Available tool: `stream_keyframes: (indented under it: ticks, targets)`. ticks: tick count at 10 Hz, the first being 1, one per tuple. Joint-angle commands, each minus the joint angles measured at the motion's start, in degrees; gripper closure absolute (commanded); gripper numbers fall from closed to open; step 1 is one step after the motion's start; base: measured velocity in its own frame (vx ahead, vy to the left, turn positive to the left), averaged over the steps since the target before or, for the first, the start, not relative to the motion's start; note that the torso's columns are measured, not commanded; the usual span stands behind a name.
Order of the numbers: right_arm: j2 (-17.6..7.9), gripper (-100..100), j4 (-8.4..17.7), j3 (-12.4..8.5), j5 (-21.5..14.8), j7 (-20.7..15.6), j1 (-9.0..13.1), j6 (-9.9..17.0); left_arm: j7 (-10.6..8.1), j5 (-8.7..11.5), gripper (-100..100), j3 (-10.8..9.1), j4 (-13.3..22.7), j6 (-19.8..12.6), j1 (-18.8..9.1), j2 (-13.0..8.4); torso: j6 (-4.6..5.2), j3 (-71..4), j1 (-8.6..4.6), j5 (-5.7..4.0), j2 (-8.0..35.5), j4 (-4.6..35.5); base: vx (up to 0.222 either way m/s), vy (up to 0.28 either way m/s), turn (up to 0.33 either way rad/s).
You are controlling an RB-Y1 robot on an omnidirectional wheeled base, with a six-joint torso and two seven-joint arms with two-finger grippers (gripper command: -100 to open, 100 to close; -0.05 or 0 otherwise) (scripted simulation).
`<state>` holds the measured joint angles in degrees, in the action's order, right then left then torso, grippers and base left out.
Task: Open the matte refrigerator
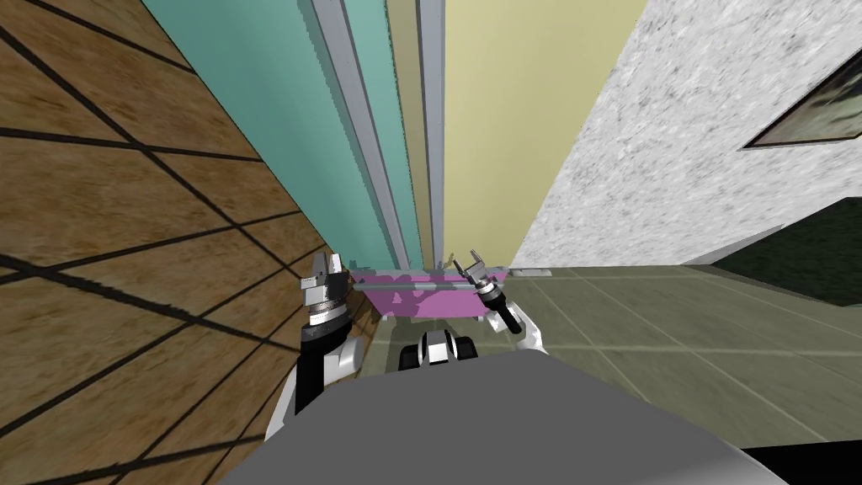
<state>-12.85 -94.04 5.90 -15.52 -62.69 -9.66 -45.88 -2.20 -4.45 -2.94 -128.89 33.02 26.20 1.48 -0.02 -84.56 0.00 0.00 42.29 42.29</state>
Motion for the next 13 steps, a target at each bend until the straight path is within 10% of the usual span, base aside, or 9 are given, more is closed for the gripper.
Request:
stream_keyframes:
  ticks: [1, 13]
  targets:
    - [-0.13, -100, 2.56, 0.44, -1.60, -4.08, 1.15, -1.51, 0.00, 0.00, 0, 0.00, 0.00, 0.00, 0.00, 0.00, 0.01, 0.01, -0.09, -0.02, 0.02, 0.01, 0.012, 0.042, -0.142]
    - [0.53, -100, 16.35, 0.94, -9.03, -23.36, 6.02, -9.14, 0.00, 0.00, 0, 0.00, 0.00, 0.00, 0.00, 0.00, 0.00, 0.00, -0.01, 0.00, 0.00, 0.00, 0.024, 0.045, -0.111]
